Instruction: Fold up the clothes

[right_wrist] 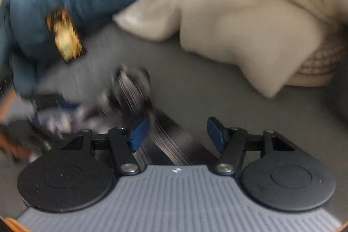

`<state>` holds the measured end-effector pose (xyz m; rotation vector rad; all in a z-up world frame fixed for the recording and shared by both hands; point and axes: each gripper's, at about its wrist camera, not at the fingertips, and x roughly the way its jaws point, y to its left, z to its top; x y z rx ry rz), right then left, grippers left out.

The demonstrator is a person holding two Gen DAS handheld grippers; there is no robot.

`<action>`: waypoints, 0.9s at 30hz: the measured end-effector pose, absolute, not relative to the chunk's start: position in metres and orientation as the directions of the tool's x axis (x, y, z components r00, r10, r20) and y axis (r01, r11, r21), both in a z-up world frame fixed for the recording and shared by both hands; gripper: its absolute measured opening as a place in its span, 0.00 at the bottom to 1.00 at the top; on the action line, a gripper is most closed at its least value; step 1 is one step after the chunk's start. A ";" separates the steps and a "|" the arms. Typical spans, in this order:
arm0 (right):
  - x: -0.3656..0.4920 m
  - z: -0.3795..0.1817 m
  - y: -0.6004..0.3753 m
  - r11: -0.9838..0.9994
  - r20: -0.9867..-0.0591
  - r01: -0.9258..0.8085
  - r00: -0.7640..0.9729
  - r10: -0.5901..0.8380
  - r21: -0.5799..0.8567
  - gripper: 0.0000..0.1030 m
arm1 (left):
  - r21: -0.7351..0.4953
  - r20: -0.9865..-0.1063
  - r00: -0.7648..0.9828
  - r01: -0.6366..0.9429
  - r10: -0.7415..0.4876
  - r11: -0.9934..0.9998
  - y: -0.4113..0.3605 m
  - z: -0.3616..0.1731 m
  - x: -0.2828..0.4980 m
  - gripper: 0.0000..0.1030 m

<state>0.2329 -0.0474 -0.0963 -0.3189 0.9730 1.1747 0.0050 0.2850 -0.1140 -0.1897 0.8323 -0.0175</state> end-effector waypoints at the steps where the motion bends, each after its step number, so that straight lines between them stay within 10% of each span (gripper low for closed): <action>1: 0.234 -0.102 -0.052 0.388 -0.793 -0.888 0.044 0.608 0.248 0.58 | -0.167 -0.731 0.677 -0.057 -0.085 0.984 0.284 -0.115 0.005 0.73; 3: 0.231 -0.107 -0.057 0.362 -0.804 -0.904 0.036 0.594 0.227 0.45 | -0.159 -0.726 0.683 -0.055 -0.079 0.986 0.283 -0.115 0.003 0.73; 5: 0.223 -0.101 -0.054 0.332 -0.814 -0.930 0.067 0.577 0.158 0.07 | -0.151 -0.721 0.689 -0.053 -0.073 0.987 0.281 -0.116 0.002 0.73; 11: 0.238 -0.063 -0.042 0.497 -0.716 -0.862 0.409 0.565 -0.101 0.01 | -0.155 -0.702 0.708 -0.048 -0.076 0.987 0.283 -0.117 -0.004 0.72; 19: 0.295 -0.076 -0.056 0.737 -0.733 -0.676 0.498 0.463 0.006 0.12 | -0.227 -0.694 0.710 -0.063 -0.117 0.972 0.295 -0.111 -0.010 0.73; 23: 0.299 -0.035 -0.051 0.577 -0.596 -0.795 0.375 0.710 0.187 0.47 | -0.280 -0.694 0.706 -0.088 -0.138 0.956 0.307 -0.098 -0.023 0.73; 27: 0.301 -0.042 0.016 0.311 -0.612 -0.878 0.026 0.790 0.364 0.60 | -0.277 -0.719 0.683 -0.106 -0.132 0.955 0.320 -0.083 -0.043 0.72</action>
